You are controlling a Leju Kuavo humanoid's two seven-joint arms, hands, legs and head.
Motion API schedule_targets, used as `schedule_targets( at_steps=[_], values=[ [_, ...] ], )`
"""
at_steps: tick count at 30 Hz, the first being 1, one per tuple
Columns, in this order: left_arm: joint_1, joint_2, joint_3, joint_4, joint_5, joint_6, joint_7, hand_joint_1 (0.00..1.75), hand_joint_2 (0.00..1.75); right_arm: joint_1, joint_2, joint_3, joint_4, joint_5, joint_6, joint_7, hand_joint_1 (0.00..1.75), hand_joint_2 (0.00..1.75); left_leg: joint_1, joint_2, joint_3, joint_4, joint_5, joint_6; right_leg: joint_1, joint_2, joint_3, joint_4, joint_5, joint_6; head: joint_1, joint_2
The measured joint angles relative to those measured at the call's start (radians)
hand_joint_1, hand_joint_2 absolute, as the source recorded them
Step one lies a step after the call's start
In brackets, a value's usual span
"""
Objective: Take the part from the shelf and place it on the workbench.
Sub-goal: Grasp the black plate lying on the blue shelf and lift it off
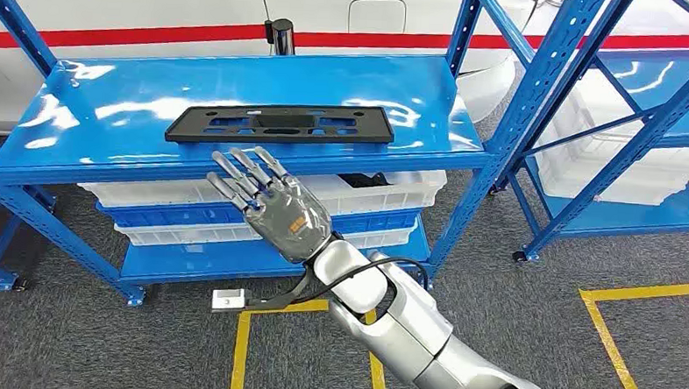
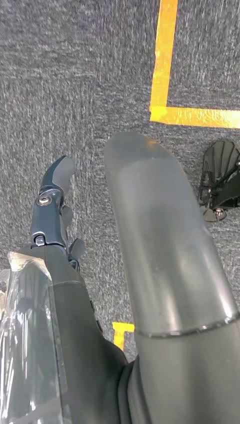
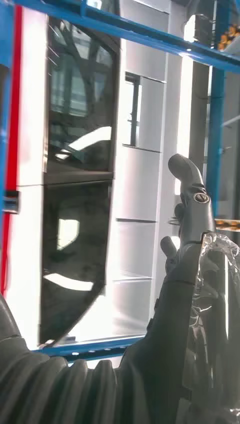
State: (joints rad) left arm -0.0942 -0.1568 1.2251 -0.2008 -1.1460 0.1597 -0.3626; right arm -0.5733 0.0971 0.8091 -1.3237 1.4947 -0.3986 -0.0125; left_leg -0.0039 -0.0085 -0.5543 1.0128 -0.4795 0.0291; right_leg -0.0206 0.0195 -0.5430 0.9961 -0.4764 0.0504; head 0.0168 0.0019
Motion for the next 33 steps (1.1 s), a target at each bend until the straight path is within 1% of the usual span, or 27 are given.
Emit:
schedule_targets(
  at_steps=[6,13,17,22,27,31,32,33],
  values=[
    [-0.005,-0.002,0.007,0.001,0.000,0.003,0.017,0.00,0.00,-0.011,0.008,0.022,0.018,0.002,0.004,0.022,0.00,1.75,0.000,0.000,0.000,0.000,0.000,0.000,0.000,0.000,0.000,0.000,0.000,0.000,0.000,0.000],
    [-0.007,-0.003,0.014,0.001,0.002,0.004,0.019,0.00,0.00,-0.014,0.009,0.034,0.038,-0.001,0.006,0.024,0.00,1.75,0.000,0.000,0.000,0.000,0.000,0.000,0.000,0.000,0.000,0.000,0.000,0.000,0.000,0.000],
    [-0.008,-0.003,0.015,0.001,0.003,0.004,0.024,0.00,0.00,-0.012,0.013,0.040,0.048,-0.029,0.009,0.018,0.00,1.75,0.000,0.000,0.000,0.000,0.000,0.000,0.000,0.000,0.000,0.000,0.000,0.000,0.000,0.000],
    [-0.008,0.017,0.015,0.001,-0.002,-0.045,0.019,0.00,0.00,-0.007,0.032,0.054,0.061,-0.047,0.010,0.012,0.00,1.75,-0.001,0.000,-0.001,0.001,0.000,0.000,-0.001,0.000,0.000,0.000,0.000,0.000,0.000,0.000],
    [-0.008,0.033,0.014,0.001,-0.005,-0.050,0.018,0.00,0.00,-0.001,0.040,0.066,0.067,-0.054,0.013,0.013,0.00,1.75,-0.005,0.000,-0.001,0.002,0.000,0.001,-0.004,0.000,-0.001,-0.001,0.002,0.003,0.000,0.000],
    [-0.008,0.041,0.014,0.001,-0.006,-0.050,0.019,0.00,0.00,0.005,0.043,0.073,0.068,-0.057,0.016,0.013,0.00,1.75,-0.010,0.000,-0.004,0.005,-0.001,0.005,-0.012,0.000,-0.003,-0.002,0.005,0.008,0.000,0.000],
    [-0.008,0.043,0.014,0.001,-0.006,-0.049,0.019,0.00,0.00,0.005,0.044,0.074,0.068,-0.057,0.016,0.013,0.00,1.75,-0.011,0.000,-0.004,0.004,0.000,0.008,-0.013,0.000,-0.004,-0.004,0.006,0.011,0.000,0.000],
    [-0.008,0.044,0.014,0.001,-0.006,-0.049,0.019,0.00,0.00,0.006,0.045,0.074,0.067,-0.057,0.016,0.013,0.00,1.75,-0.008,0.001,-0.003,-0.001,0.003,0.013,-0.014,0.000,-0.006,-0.002,0.005,0.013,0.000,0.000]
  ],
)
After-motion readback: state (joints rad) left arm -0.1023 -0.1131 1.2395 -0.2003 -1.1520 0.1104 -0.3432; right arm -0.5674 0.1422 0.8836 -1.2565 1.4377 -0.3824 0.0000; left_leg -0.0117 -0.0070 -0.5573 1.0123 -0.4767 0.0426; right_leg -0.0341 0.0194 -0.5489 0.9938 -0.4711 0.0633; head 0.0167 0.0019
